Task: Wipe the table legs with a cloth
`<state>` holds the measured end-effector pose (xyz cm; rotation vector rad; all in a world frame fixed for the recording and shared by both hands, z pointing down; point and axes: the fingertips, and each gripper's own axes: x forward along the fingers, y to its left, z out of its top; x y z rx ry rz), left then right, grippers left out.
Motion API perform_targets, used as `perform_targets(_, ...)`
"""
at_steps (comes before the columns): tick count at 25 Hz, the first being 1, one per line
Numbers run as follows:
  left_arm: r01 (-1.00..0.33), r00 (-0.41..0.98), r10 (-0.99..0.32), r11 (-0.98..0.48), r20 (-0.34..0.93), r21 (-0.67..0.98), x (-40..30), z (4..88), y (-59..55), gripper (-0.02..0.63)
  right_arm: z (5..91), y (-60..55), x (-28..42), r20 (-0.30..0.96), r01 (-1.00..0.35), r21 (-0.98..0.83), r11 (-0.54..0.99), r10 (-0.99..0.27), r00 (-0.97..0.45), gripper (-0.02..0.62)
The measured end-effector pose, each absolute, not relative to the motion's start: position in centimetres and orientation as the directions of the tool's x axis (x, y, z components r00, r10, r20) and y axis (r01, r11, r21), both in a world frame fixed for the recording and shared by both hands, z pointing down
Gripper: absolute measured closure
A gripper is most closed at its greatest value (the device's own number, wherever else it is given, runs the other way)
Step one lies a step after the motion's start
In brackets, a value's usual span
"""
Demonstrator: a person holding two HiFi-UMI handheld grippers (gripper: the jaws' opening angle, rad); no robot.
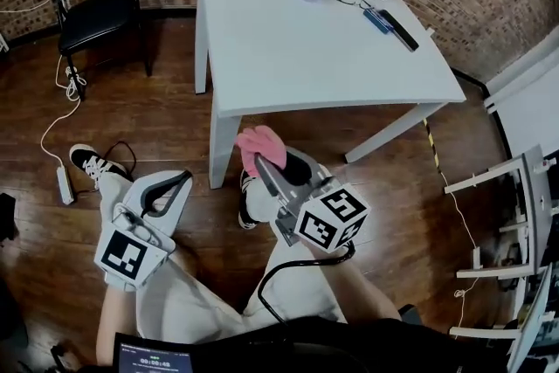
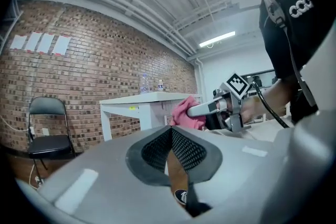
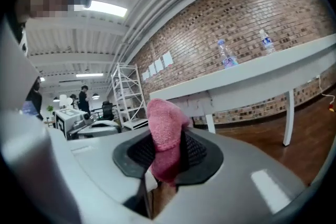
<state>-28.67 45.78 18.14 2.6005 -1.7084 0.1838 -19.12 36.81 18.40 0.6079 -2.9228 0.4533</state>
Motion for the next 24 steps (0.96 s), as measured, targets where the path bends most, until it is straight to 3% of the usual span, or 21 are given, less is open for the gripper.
perform_targets(10, -0.934, 0.347, -0.913, -0.358, 0.214, -0.013, -22.6, 19.2, 49.2, 0.606, 19.1, 44.2, -18.1, 0.195, -0.126, -0.126, 0.984, -0.100, -0.976, 0.505)
perform_targets(24, -0.883, 0.416, -0.886, -0.448, 0.207, -0.141, -20.5, 17.6, 49.6, 0.606, 18.1, 48.3, -18.5, 0.167, -0.039, -0.034, 0.999, -0.033, -0.985, 0.505)
